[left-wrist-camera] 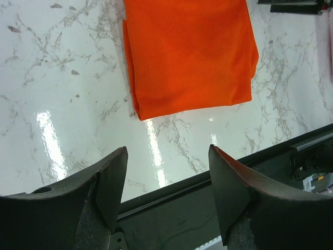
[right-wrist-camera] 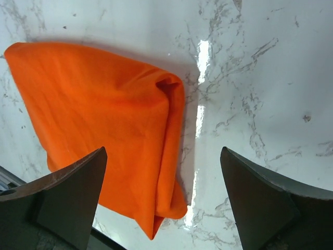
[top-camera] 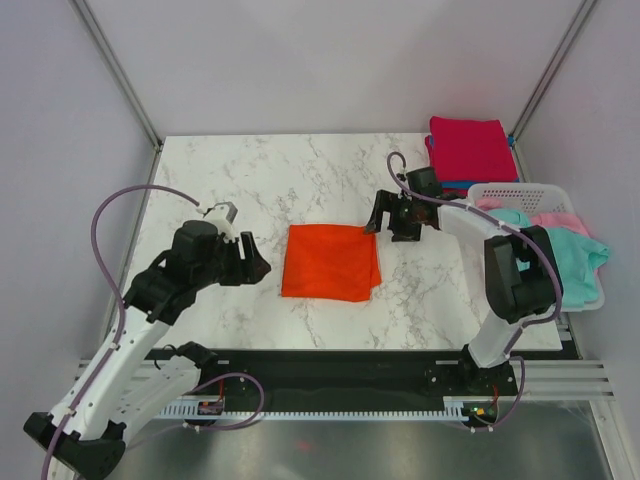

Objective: Fold and stack the t-shirts
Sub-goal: Neatly place the folded tshirt to the corner

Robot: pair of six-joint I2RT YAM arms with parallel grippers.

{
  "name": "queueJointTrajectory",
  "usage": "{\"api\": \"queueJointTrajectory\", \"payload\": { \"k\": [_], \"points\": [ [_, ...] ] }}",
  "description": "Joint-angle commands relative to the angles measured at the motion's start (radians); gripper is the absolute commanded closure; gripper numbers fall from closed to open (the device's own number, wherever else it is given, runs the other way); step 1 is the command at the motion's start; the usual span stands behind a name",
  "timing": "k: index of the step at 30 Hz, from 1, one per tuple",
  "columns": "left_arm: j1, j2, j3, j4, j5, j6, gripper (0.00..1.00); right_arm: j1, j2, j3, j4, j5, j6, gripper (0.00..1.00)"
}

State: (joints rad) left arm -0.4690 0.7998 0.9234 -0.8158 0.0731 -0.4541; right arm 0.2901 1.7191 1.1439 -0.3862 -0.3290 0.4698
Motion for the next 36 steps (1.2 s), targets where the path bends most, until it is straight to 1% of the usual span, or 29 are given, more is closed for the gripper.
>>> {"api": "queueJointTrajectory", "payload": {
  "k": [1, 5, 7, 9, 10, 12, 13, 14, 15, 16, 17, 18, 19, 20, 21, 22, 25, 27, 28, 30, 31, 33, 34, 35, 36],
  "points": [
    [-0.002, -0.057, -0.023, 0.038, -0.042, 0.046, 0.29, -0.014, 0.052, -0.01, 0.09, -0.076, -0.008, 0.02],
    [-0.002, -0.125, -0.083, 0.089, -0.059, 0.022, 0.29, -0.011, 0.135, -0.059, 0.214, -0.155, 0.055, 0.02],
    [-0.003, -0.146, -0.113, 0.109, -0.058, 0.022, 0.29, 0.001, 0.154, -0.085, 0.283, -0.171, 0.101, 0.02],
    [-0.003, -0.165, -0.12, 0.121, -0.065, 0.035, 0.29, 0.049, 0.186, -0.104, 0.308, -0.176, 0.11, 0.03],
    [-0.003, -0.171, -0.121, 0.121, -0.07, 0.035, 0.29, 0.069, 0.198, -0.105, 0.317, -0.173, 0.125, 0.04],
    [-0.003, -0.174, -0.121, 0.121, -0.07, 0.037, 0.29, 0.116, 0.226, -0.118, 0.346, -0.179, 0.148, 0.11],
    [-0.003, -0.175, -0.123, 0.124, -0.07, 0.038, 0.29, 0.124, 0.229, -0.13, 0.377, -0.186, 0.164, 0.21],
    [-0.003, -0.177, -0.123, 0.124, -0.07, 0.037, 0.29, 0.132, 0.221, -0.168, 0.423, -0.188, 0.203, 0.42],
    [-0.003, -0.182, -0.123, 0.124, -0.07, 0.037, 0.29, 0.132, 0.217, -0.191, 0.449, -0.185, 0.22, 0.47],
    [-0.002, -0.185, -0.124, 0.122, -0.07, 0.037, 0.29, 0.132, 0.211, -0.213, 0.502, -0.182, 0.236, 0.5],
    [-0.003, -0.188, -0.124, 0.122, -0.07, 0.037, 0.29, 0.132, 0.208, -0.245, 0.52, -0.182, 0.248, 0.59],
    [-0.003, -0.191, -0.126, 0.124, -0.094, 0.037, 0.29, 0.133, 0.211, -0.257, 0.539, -0.186, 0.265, 0.65],
    [-0.003, -0.194, -0.127, 0.124, -0.099, 0.037, 0.29, 0.132, 0.212, -0.271, 0.597, -0.209, 0.283, 0.72],
    [-0.003, -0.197, -0.127, 0.124, -0.101, 0.037, 0.29, 0.13, 0.217, -0.297, 0.631, -0.226, 0.299, 0.89],
    [-0.003, -0.198, -0.129, 0.124, -0.104, 0.037, 0.29, 0.13, 0.217, -0.309, 0.67, -0.24, 0.332, 0.95],
    [-0.002, -0.2, -0.127, 0.125, -0.105, 0.037, 0.29, 0.13, 0.214, -0.323, 0.74, -0.254, 0.346, 1.0],
    [-0.003, -0.208, -0.129, 0.125, -0.108, 0.037, 0.29, 0.121, 0.18, -0.328, 0.79, -0.307, 0.363, 1.0],
    [-0.003, -0.215, -0.129, 0.124, -0.11, 0.037, 0.29, 0.106, 0.134, -0.267, 0.727, -0.324, 0.319, 1.0],
    [-0.003, -0.22, -0.129, 0.125, -0.11, 0.037, 0.29, 0.101, 0.119, -0.186, 0.583, -0.309, 0.225, 1.0],
    [-0.002, -0.232, -0.13, 0.125, -0.111, 0.035, 0.29, 0.086, 0.085, -0.081, 0.392, -0.213, 0.106, 1.0],
    [-0.003, -0.235, -0.13, 0.125, -0.113, 0.035, 0.29, 0.08, 0.077, 0.021, 0.219, -0.179, -0.007, 1.0],
    [-0.003, -0.243, -0.132, 0.125, -0.116, 0.035, 0.29, 0.052, 0.062, 0.111, 0.094, -0.09, -0.09, 1.0],
    [-0.002, -0.246, -0.132, 0.124, -0.116, 0.035, 0.29, 0.029, 0.059, 0.187, -0.002, -0.065, -0.127, 1.0],
    [-0.002, -0.246, -0.133, 0.125, -0.114, 0.035, 0.29, 0.017, 0.05, 0.224, -0.046, -0.042, -0.198, 1.0],
    [-0.003, -0.244, -0.133, 0.125, -0.113, 0.035, 0.29, 0.005, 0.045, 0.256, -0.121, 0.014, -0.226, 1.0]
  ]
}}
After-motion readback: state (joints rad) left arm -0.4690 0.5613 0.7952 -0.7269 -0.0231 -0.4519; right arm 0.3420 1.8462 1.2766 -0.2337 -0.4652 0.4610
